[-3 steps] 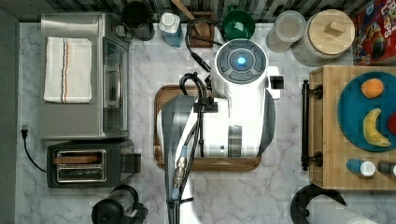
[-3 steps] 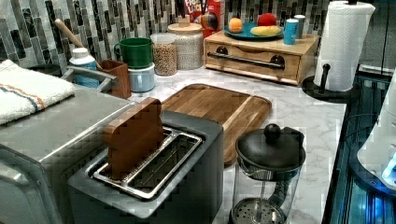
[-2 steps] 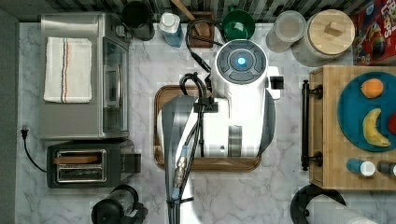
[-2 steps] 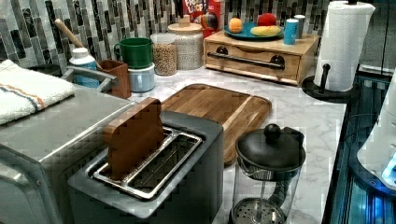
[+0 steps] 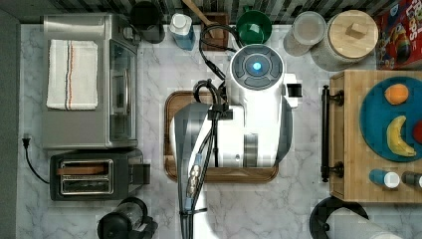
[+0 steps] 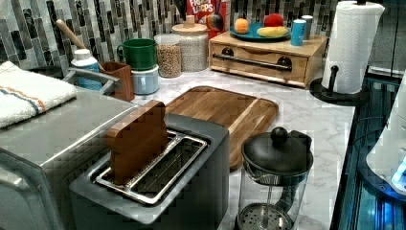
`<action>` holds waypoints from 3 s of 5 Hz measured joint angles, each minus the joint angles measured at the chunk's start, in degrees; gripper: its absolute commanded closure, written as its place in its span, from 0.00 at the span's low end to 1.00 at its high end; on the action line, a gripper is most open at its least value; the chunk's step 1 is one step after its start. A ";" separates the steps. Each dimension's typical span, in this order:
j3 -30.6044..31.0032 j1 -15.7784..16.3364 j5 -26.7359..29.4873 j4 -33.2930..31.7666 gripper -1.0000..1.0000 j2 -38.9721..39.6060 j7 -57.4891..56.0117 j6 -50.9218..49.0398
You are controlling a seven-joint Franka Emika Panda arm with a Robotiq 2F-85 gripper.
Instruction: Open the drawer.
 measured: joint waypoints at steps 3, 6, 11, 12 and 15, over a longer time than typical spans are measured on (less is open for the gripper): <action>-1.81 -1.68 -1.32 -5.65 0.00 -0.41 -21.40 5.65; -6.41 -6.11 -6.96 -9.79 0.00 -0.31 -41.19 12.67; -8.46 -12.62 -9.87 -13.37 0.00 6.65 -52.69 35.19; -9.64 -13.36 -9.91 -13.60 0.00 9.06 -54.34 36.87; -7.17 -18.03 -8.54 -16.06 0.00 14.83 -54.73 43.11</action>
